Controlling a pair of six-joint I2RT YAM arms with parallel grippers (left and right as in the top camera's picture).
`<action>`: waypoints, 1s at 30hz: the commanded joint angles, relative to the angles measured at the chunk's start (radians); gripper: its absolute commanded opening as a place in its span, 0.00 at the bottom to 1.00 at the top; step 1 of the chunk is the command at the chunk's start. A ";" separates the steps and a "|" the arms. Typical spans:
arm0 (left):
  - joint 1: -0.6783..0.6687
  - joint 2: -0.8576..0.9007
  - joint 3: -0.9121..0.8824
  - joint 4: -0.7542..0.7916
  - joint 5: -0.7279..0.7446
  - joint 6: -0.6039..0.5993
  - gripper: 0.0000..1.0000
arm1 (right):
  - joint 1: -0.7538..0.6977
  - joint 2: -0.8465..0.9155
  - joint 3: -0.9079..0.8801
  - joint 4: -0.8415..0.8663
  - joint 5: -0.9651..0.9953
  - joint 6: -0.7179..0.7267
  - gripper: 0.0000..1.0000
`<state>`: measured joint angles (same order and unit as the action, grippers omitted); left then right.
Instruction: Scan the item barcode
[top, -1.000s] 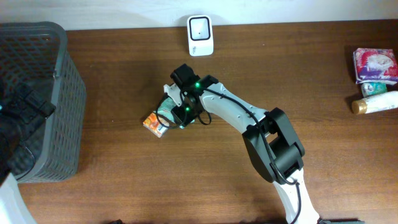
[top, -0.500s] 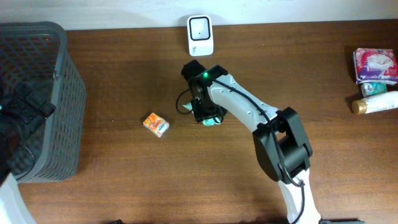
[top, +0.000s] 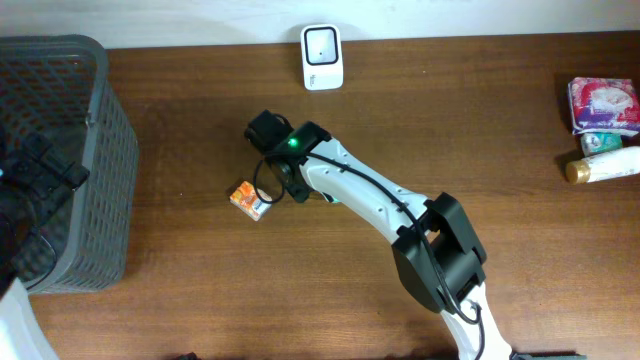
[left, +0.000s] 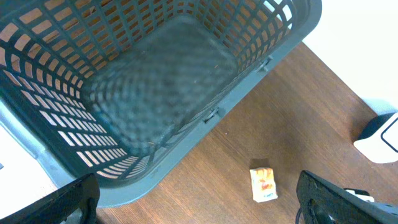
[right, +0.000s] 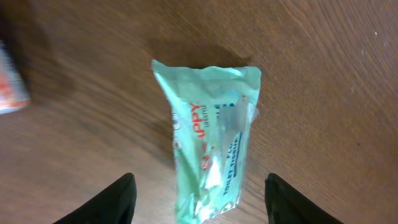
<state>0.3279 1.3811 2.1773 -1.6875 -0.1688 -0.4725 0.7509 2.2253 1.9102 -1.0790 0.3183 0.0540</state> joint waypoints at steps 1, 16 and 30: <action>0.005 -0.002 0.001 0.000 -0.004 -0.008 0.99 | 0.002 0.035 -0.045 0.032 0.060 0.032 0.56; 0.005 -0.002 0.001 0.000 -0.004 -0.008 0.99 | -0.109 0.059 0.023 -0.055 -0.384 0.032 0.04; 0.005 -0.002 0.001 0.000 -0.004 -0.008 0.99 | -0.632 0.059 -0.209 -0.076 -0.980 -0.076 0.19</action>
<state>0.3279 1.3811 2.1773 -1.6871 -0.1692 -0.4725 0.2005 2.2791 1.7084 -1.1515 -0.6811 -0.0113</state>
